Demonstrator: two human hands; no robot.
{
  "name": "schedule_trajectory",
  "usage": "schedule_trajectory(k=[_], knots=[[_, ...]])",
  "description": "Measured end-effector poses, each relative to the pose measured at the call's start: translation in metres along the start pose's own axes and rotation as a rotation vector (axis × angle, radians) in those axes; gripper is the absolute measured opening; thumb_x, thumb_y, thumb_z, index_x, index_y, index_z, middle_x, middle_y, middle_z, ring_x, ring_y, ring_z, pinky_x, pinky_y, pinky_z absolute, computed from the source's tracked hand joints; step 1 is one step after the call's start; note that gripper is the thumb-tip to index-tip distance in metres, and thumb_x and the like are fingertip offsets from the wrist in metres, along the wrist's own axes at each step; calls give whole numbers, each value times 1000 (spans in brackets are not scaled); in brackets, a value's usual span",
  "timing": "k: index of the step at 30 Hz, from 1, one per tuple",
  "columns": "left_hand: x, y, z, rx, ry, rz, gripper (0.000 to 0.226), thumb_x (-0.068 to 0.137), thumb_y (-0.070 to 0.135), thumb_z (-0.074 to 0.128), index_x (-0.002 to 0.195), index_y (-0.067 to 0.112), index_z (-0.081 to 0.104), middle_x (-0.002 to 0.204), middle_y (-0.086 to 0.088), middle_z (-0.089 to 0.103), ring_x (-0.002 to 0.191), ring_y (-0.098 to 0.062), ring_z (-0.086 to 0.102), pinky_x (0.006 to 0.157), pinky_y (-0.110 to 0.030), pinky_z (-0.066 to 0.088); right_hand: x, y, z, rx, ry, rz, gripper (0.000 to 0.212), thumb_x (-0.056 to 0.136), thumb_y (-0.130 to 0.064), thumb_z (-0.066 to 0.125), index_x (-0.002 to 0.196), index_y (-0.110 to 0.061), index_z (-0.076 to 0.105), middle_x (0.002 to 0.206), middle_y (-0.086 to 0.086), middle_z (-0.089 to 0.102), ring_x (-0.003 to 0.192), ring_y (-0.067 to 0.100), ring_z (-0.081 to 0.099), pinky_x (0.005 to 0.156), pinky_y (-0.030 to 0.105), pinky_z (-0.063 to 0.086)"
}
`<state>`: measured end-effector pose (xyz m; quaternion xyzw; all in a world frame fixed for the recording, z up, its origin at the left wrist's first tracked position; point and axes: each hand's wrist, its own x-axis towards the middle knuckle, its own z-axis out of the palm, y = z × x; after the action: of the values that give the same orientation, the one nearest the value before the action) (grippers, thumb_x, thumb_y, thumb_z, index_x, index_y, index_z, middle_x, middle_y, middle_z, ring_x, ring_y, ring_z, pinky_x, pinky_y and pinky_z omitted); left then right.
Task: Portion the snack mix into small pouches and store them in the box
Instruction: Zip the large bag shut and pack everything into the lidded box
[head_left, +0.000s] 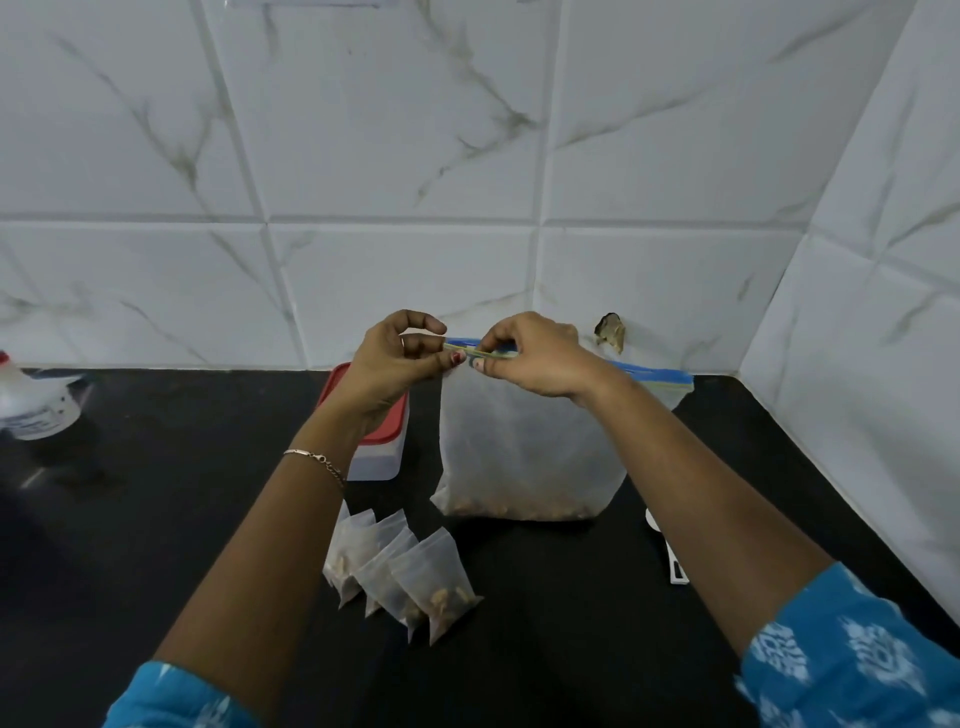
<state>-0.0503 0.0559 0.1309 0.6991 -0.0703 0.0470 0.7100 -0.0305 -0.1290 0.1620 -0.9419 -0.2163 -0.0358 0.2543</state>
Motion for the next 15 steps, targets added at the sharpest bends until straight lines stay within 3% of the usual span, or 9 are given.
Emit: schedule_trajectory(k=[7, 11, 15], knots=[[-3, -1, -3, 43, 20, 41, 23, 78, -2, 72, 96, 5, 60, 72, -6, 70, 69, -14, 69, 66, -24, 57, 0, -7, 5, 214, 4, 48, 14, 84, -37, 72, 92, -26, 71, 85, -15, 62, 91, 10, 55, 98, 46, 39], [-3, 3, -3, 129, 30, 76, 27, 77, -5, 72, 97, 7, 58, 76, -6, 71, 75, -18, 70, 74, -28, 59, -2, -9, 4, 211, 53, 90, 15, 83, -44, 71, 84, -29, 70, 89, -12, 60, 94, 10, 47, 89, 39, 28], [-7, 3, 1, 81, 48, 93, 26, 77, -10, 71, 95, 4, 57, 71, -4, 72, 73, -16, 71, 70, -24, 58, -1, -12, 3, 245, 28, 145, 39, 96, -46, 52, 78, -17, 70, 68, -5, 52, 85, 15, 49, 87, 38, 22]])
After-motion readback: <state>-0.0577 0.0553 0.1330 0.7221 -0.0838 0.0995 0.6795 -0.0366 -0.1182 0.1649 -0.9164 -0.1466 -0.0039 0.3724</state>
